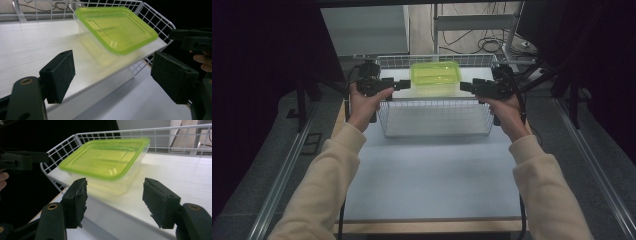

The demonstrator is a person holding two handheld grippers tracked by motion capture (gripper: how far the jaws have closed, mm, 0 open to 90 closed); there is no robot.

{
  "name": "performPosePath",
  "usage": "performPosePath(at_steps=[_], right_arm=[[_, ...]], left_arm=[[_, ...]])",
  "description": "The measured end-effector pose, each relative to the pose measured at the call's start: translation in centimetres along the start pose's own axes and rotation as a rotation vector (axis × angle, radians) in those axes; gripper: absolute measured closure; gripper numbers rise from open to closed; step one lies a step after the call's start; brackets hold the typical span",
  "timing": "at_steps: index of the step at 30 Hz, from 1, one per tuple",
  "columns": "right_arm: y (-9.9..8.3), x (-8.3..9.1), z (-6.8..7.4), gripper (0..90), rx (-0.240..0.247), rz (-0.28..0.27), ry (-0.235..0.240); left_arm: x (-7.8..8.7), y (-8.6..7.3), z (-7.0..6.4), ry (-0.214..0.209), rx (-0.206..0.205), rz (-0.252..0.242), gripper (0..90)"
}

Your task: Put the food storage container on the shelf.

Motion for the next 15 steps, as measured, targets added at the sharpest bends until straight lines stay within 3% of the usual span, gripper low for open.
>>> performPosePath(at_steps=[8,9,12,15], right_arm=[[-2.3,2.9,1.3,33.7,0.056,-0.019,0.061],[-3.5,4.1,1.8,32.8,0.09,-0.017,0.074],[-5.2,5.4,2.4,31.0,0.139,-0.011,0.081],[-7.2,6.7,3.0,29.9,0.152,-0.011,0.103]], left_arm=[[3.2,-3.5,-1.5,-0.034,-0.049,0.005,19.5],[3.7,-4.2,-1.8,-0.042,-0.053,0.0,19.5],[5.3,-6.5,-2.5,-0.057,-0.08,-0.014,19.8],[6.3,-8.8,-2.9,-0.069,-0.093,-0.015,20.1]])
Point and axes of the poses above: each handheld gripper's, and its own axes: x roughly backward along the jaws, y roughly out of its top, z roughly to its left, the point moved 5 cm from there along -x, roughly forward along the jaws, and after that the axes turned 12 degrees about -z, right-handed, at the moved point
